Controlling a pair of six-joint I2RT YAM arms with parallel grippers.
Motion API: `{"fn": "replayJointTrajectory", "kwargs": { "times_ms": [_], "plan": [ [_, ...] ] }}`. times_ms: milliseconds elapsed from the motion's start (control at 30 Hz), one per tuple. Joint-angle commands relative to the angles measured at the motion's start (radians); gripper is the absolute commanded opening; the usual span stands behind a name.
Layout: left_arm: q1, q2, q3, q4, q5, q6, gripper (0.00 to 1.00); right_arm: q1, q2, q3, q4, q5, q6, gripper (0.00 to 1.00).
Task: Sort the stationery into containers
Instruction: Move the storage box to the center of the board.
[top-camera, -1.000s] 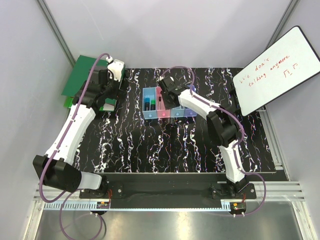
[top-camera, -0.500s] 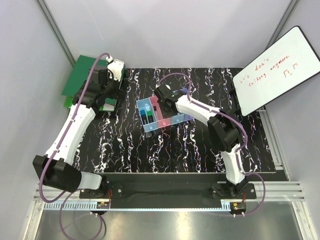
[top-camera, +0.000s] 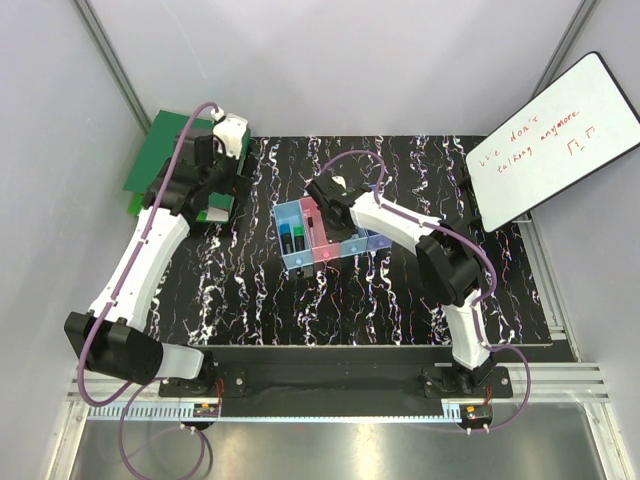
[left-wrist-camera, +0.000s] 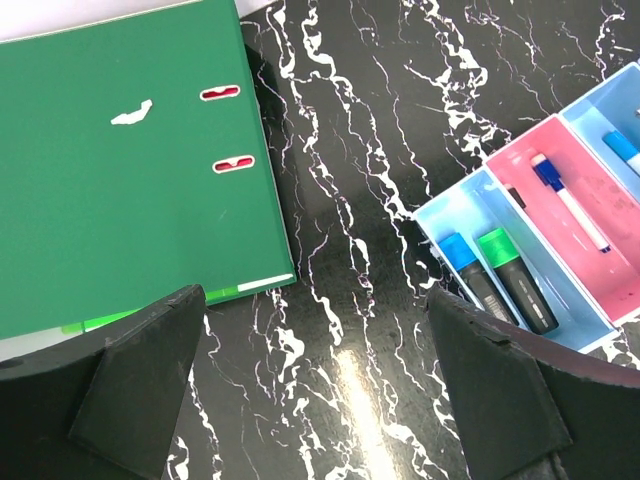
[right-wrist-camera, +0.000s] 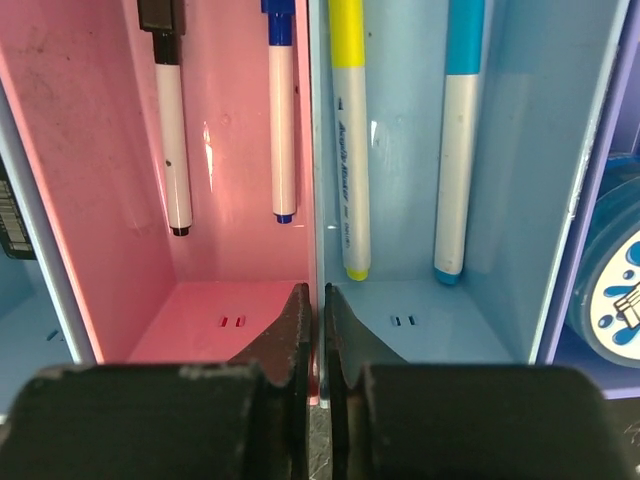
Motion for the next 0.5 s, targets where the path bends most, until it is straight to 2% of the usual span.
{"fn": "replayJointTrajectory", "kwargs": {
  "times_ms": [0, 333, 467],
  "plan": [
    [0.004, 0.006, 0.059, 0.022, 0.010, 0.027, 0.99, 0.014, -0.013, 0.037, -0.078, 0.084, 0.117, 0.00],
    [0.004, 0.031, 0.085, 0.015, 0.012, 0.029, 0.99, 0.016, -0.016, 0.028, -0.137, 0.174, 0.230, 0.00],
    [0.004, 0.034, 0.088, 0.006, 0.008, 0.033, 0.99, 0.016, -0.011, 0.037, -0.147, 0.162, 0.257, 0.00]
  ]
}}
